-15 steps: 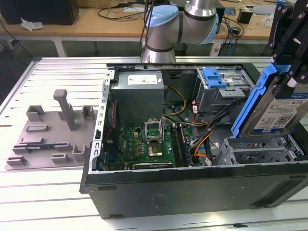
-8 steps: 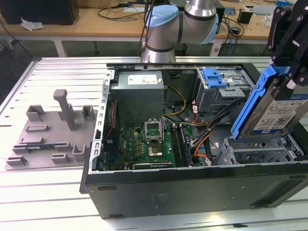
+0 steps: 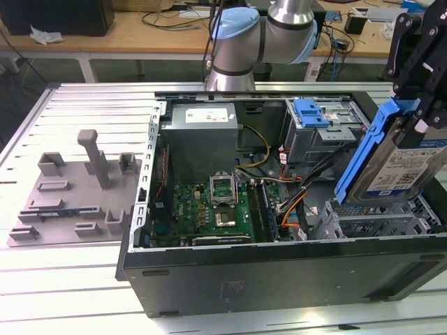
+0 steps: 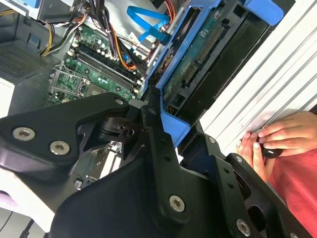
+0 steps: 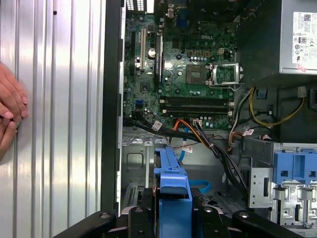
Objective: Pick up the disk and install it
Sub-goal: 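Insert the disk into the insertion slot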
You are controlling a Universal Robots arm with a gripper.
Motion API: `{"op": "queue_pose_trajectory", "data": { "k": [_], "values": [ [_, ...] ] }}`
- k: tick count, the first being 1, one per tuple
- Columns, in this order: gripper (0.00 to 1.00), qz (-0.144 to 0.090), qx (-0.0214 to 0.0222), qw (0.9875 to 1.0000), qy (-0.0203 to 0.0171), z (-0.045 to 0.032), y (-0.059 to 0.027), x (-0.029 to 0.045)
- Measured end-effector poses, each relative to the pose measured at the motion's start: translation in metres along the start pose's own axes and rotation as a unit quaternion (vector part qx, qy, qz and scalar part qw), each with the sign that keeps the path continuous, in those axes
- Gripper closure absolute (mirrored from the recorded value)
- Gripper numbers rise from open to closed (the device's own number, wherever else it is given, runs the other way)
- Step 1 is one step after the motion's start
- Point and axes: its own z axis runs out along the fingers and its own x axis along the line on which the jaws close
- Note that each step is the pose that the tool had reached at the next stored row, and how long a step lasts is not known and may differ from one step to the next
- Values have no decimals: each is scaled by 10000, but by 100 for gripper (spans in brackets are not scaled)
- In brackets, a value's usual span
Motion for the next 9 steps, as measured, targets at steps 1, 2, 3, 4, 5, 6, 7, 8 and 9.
{"op": "queue_pose_trajectory", "data": {
  "k": [1, 2, 3, 4, 5, 6, 7, 8, 9],
  "values": [
    [63, 0, 0, 10000, 1, 2, 0, 8],
    [63, 0, 0, 10000, 1, 4, 0, 15],
    [63, 0, 0, 10000, 0, 8, 1, 22],
    [63, 0, 0, 10000, 1, 11, 1, 26],
    [63, 0, 0, 10000, 2, 14, 0, 27],
    [63, 0, 0, 10000, 1, 19, 1, 27],
    [63, 0, 0, 10000, 1, 23, 1, 27],
    [63, 0, 0, 10000, 1, 27, 0, 27],
    [63, 0, 0, 10000, 1, 32, 1, 28]
  ]
}}
